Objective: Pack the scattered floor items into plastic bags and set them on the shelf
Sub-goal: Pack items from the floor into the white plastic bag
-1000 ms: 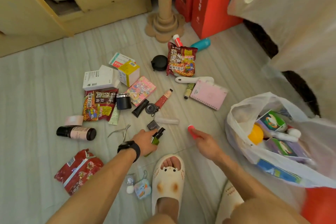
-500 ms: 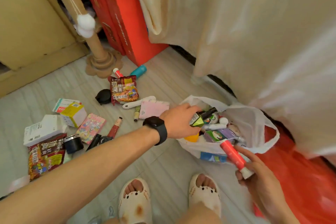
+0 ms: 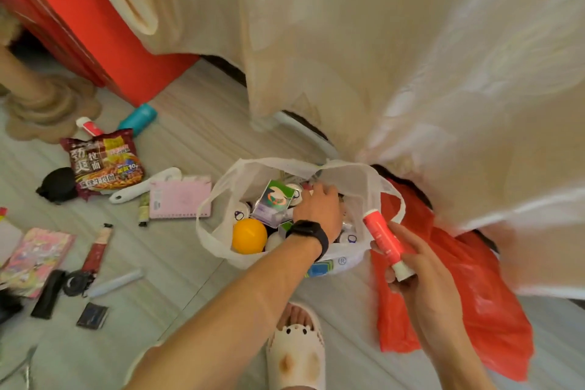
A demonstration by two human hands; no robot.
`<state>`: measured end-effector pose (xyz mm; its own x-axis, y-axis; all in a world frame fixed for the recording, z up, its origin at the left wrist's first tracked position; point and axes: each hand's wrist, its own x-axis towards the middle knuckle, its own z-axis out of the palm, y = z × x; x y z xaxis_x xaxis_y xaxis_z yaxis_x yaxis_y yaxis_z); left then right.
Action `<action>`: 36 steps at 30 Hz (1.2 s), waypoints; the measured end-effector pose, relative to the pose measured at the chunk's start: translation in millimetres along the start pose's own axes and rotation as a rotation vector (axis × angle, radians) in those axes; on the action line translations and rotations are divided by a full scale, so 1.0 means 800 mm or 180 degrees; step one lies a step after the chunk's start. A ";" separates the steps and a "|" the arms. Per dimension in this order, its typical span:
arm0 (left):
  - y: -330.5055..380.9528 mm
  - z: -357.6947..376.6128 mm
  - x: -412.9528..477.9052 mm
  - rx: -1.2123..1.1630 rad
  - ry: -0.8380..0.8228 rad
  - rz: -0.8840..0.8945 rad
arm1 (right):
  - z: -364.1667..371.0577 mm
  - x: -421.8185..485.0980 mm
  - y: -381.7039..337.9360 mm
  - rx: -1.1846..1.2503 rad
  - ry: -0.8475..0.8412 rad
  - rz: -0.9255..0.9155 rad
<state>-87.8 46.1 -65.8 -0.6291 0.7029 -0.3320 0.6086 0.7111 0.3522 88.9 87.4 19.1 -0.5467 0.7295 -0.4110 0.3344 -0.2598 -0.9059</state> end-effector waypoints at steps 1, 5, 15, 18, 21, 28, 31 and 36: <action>-0.003 0.001 -0.002 -0.0029 0.0020 0.0064 | 0.004 0.002 -0.003 -0.0115 -0.0036 -0.0037; -0.047 -0.011 -0.032 0.0960 -0.0080 0.1237 | 0.027 0.013 -0.016 -0.0939 -0.0287 -0.0284; -0.164 -0.087 -0.139 0.1992 -0.1229 0.1472 | 0.126 0.091 0.002 -0.3001 -0.1425 -0.1319; -0.181 -0.086 -0.146 0.2019 -0.1181 0.1443 | 0.130 0.102 0.042 -0.4019 -0.1610 -0.1255; -0.187 -0.075 -0.147 0.1950 -0.1073 0.1456 | 0.110 0.098 0.062 -0.4356 -0.1419 -0.0970; -0.201 -0.063 -0.164 0.1356 -0.0316 0.1350 | 0.063 0.070 0.049 -0.4890 -0.1686 -0.0846; -0.213 -0.068 -0.185 0.0998 0.0075 0.0892 | 0.075 0.048 0.030 -0.4611 -0.1673 -0.1319; -0.276 -0.053 -0.243 0.0266 0.0175 -0.0403 | 0.144 0.008 0.006 -0.3987 -0.1905 -0.2116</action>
<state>-120.2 -248.3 -41.6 -0.7274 0.6070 -0.3201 0.5594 0.7947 0.2357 -1.5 18.0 0.7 -0.9694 0.0622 -0.2376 0.1557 0.9039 -0.3983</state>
